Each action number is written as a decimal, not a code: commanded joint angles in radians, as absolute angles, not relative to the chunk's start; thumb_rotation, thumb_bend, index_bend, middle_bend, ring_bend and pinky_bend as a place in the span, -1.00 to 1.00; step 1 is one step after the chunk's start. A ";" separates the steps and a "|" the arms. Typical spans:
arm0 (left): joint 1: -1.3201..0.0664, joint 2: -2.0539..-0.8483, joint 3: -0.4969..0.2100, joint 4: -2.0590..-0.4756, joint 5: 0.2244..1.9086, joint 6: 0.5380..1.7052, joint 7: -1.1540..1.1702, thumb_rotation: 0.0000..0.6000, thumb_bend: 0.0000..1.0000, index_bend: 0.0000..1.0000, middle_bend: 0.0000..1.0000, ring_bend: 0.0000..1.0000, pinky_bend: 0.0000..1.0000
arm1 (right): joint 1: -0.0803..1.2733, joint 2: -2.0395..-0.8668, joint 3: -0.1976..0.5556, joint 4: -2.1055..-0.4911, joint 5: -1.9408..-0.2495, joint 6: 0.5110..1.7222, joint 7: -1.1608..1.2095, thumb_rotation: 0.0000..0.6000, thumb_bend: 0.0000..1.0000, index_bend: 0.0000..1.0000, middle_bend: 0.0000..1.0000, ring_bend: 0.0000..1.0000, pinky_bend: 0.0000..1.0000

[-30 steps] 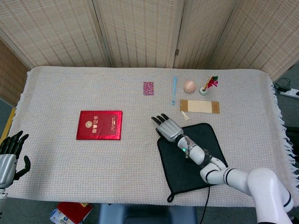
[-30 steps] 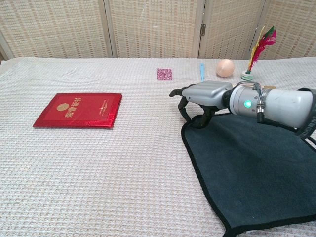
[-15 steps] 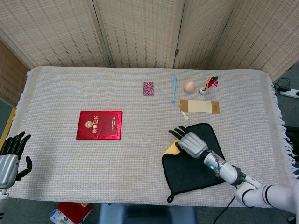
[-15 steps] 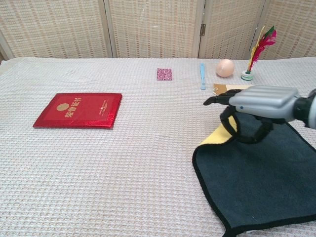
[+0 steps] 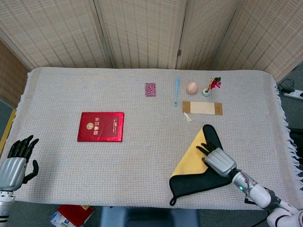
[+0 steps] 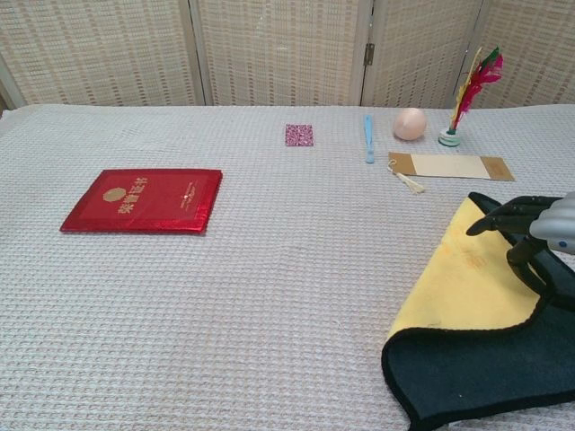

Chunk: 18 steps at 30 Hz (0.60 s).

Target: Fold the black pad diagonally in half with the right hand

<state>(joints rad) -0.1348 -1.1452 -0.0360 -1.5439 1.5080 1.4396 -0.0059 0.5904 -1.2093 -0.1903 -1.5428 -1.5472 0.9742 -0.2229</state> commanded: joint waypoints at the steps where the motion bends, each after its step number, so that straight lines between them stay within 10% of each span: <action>1: -0.136 -1.147 -0.035 -1.543 1.507 1.437 -0.002 0.59 0.55 -1.00 -0.94 -1.00 -1.00 | 0.582 -1.205 -0.194 -1.543 -1.551 0.976 -0.230 1.00 -0.08 0.31 -0.80 -0.91 -1.00; 18: -0.140 -1.154 -0.032 -1.539 1.502 1.427 0.007 0.58 0.55 -1.00 -0.94 -1.00 -1.00 | 0.441 -1.197 -0.254 -1.493 -1.645 1.092 -0.148 1.00 -0.08 0.31 -0.80 -0.91 -1.00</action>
<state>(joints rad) -0.1399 -1.1539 -0.0327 -1.5395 1.5016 1.4275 0.0067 0.4464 -1.1985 -0.2528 -1.4983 -1.6418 1.0885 -0.1525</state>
